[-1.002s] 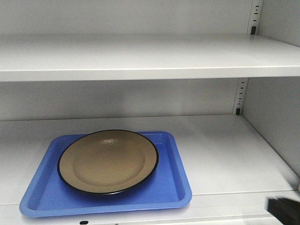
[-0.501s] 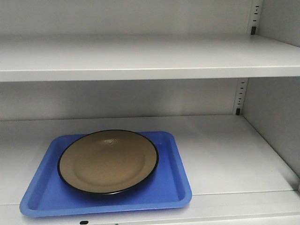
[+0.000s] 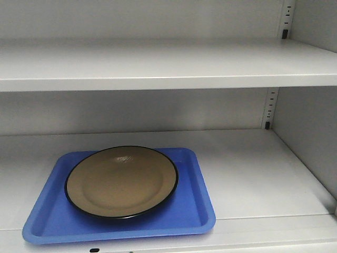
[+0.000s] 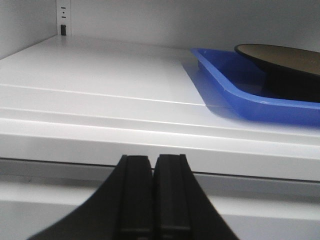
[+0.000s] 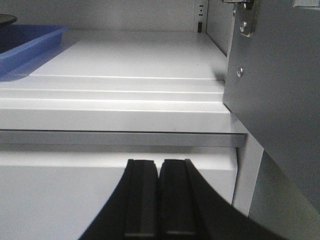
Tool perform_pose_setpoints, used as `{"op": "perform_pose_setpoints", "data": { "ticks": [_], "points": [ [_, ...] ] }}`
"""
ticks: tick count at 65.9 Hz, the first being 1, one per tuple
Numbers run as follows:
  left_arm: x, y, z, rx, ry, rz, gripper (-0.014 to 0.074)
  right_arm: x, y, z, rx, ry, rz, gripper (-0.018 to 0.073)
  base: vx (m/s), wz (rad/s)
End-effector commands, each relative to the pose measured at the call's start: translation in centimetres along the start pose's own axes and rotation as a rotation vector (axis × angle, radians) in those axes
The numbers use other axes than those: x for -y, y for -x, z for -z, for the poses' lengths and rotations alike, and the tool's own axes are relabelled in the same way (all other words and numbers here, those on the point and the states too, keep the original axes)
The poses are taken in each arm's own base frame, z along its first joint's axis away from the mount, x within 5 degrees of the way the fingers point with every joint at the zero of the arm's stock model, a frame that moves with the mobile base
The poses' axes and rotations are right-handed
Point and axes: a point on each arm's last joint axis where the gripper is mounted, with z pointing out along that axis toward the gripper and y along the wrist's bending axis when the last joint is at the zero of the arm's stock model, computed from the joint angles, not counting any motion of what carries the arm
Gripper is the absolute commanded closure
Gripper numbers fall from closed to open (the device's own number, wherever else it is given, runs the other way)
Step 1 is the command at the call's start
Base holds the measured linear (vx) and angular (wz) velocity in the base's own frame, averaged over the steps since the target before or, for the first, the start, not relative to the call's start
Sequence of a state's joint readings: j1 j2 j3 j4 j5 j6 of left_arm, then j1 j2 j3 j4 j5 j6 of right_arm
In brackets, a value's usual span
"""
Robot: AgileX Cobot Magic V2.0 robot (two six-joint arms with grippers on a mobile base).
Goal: Place disk in tray to left cabinet
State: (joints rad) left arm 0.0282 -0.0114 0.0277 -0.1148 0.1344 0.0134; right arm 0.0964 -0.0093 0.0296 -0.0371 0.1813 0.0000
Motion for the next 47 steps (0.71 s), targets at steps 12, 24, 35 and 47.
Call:
{"op": "perform_pose_setpoints", "data": {
  "ticks": [12, 24, 35, 47],
  "points": [
    [-0.05, 0.11, -0.05, 0.067, -0.003, 0.013, 0.0603, 0.01, 0.05, -0.11, 0.061, -0.005, 0.013, 0.0568, 0.00, 0.00],
    [-0.05, 0.11, -0.05, 0.067, -0.003, 0.013, 0.0603, 0.01, 0.05, -0.11, 0.061, -0.005, 0.013, 0.0568, 0.00, 0.00],
    [-0.05, 0.11, -0.05, 0.067, -0.003, 0.013, 0.0603, 0.01, 0.04, -0.10, 0.061, -0.005, 0.013, 0.0568, 0.00, 0.00],
    [-0.05, 0.11, -0.05, 0.067, -0.003, 0.013, 0.0603, 0.01, 0.04, -0.10, 0.061, -0.005, 0.013, 0.0568, 0.00, 0.00]
  ]
}}
